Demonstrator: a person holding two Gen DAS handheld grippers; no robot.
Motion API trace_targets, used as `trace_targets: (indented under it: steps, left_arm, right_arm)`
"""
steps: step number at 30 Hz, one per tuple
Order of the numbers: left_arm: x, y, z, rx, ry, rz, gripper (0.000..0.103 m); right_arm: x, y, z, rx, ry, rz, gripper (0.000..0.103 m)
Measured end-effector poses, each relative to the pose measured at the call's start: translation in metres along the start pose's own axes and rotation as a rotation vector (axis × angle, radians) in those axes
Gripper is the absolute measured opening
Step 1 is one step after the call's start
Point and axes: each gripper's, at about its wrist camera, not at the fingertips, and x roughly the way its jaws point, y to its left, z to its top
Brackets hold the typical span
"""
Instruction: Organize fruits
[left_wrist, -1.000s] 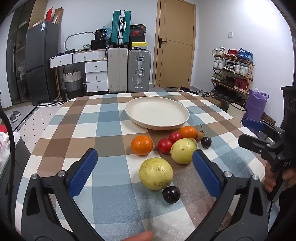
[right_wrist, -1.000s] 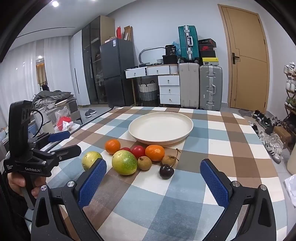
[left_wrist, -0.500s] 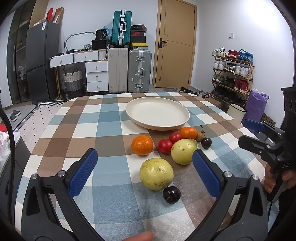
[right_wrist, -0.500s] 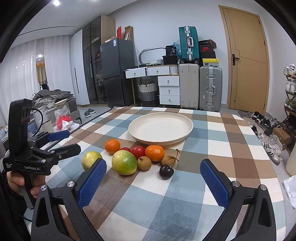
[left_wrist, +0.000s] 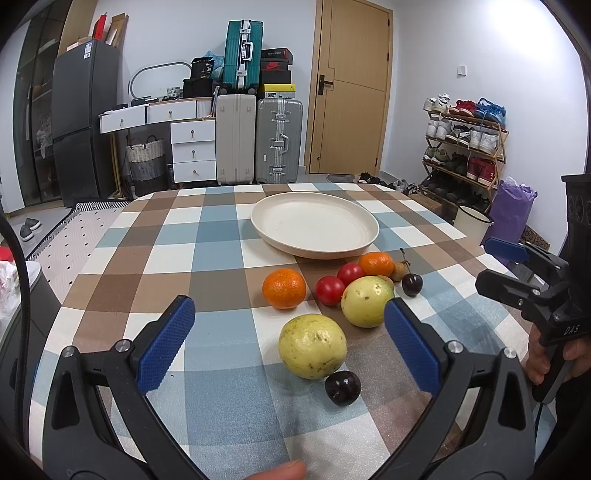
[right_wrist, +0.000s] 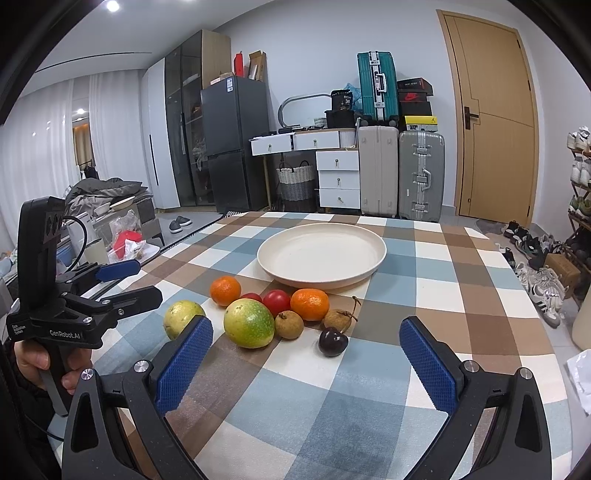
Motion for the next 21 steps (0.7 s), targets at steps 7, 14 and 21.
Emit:
trace_targets:
  steps: [7, 14, 21]
  left_arm:
    - [0.0000, 0.0001, 0.0000, 0.000, 0.000, -0.001, 0.102]
    - [-0.0001, 0.0004, 0.0001, -0.001, 0.002, -0.001, 0.102]
    - [-0.0001, 0.0006, 0.0001, -0.002, 0.002, -0.001, 0.102]
  right_arm:
    - [0.0001, 0.0001, 0.0002, -0.001, -0.001, 0.001, 0.103]
    - [0.0010, -0.0003, -0.0001, 0.001, 0.003, 0.001, 0.103]
    - [0.0013, -0.0002, -0.0007, 0.001, 0.005, 0.001, 0.103]
